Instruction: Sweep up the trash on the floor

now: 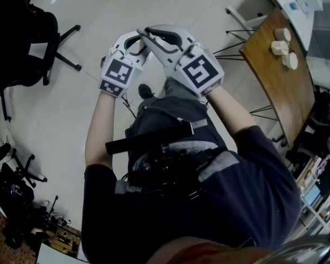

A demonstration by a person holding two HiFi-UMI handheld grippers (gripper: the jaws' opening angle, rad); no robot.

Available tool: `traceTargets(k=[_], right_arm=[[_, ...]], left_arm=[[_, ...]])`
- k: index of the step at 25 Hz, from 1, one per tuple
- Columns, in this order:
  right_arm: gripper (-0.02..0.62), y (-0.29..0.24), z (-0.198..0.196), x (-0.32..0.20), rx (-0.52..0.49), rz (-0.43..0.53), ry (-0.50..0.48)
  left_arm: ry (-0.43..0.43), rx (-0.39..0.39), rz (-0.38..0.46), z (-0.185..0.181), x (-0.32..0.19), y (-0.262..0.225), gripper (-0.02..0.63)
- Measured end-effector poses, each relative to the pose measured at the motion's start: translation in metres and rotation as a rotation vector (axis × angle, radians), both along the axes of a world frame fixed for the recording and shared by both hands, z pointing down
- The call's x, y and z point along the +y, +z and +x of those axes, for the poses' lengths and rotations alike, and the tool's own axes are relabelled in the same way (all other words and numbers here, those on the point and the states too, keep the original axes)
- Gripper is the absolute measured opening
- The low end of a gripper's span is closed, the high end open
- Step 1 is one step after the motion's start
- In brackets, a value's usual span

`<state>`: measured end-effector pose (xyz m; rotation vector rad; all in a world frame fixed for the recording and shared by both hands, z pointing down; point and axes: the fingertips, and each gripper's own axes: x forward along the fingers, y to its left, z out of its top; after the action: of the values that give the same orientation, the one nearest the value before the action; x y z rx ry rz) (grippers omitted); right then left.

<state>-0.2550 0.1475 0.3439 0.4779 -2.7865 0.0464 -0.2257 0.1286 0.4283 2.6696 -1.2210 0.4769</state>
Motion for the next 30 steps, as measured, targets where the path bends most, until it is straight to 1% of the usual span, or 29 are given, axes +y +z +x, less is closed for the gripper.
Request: traceTargets(k=[3, 7, 11, 14, 18, 23, 26, 28, 30], right_arm=[[0.066, 0.015, 0.015, -0.014, 0.003, -0.024, 0.012], [0.066, 0.046, 0.026, -0.028, 0.022, -0.071, 0.005], [0.066, 0.074, 0.032, -0.045, 0.058, -0.131, 0.002], [0.066, 0.082, 0.04, -0.064, 0.047, -0.155, 0.015], [0.066, 0.086, 0.045, -0.106, 0.019, -0.159, 0.026], [0.066, 0.093, 0.055, -0.15, -0.009, -0.163, 0.004], [0.066, 0.1, 0.063, -0.172, 0.009, -0.166, -0.009], [0.066, 0.105, 0.067, -0.181, 0.016, -0.158, -0.036], [0.067, 0.106, 0.068, -0.188, 0.011, -0.142, -0.059]], left_arm=[[0.025, -0.004, -0.047, 0.016, -0.014, 0.016, 0.097], [0.038, -0.042, -0.115, 0.029, -0.029, 0.049, 0.096], [0.022, -0.02, -0.187, 0.037, -0.047, 0.08, 0.097], [0.011, -0.004, -0.205, 0.045, -0.066, 0.087, 0.097], [-0.018, -0.002, -0.215, 0.048, -0.105, 0.091, 0.095], [-0.007, -0.071, -0.222, 0.058, -0.144, 0.1, 0.094], [0.0, -0.117, -0.228, 0.066, -0.162, 0.11, 0.094], [0.002, -0.155, -0.232, 0.07, -0.17, 0.114, 0.092], [-0.005, -0.177, -0.23, 0.071, -0.177, 0.115, 0.094]])
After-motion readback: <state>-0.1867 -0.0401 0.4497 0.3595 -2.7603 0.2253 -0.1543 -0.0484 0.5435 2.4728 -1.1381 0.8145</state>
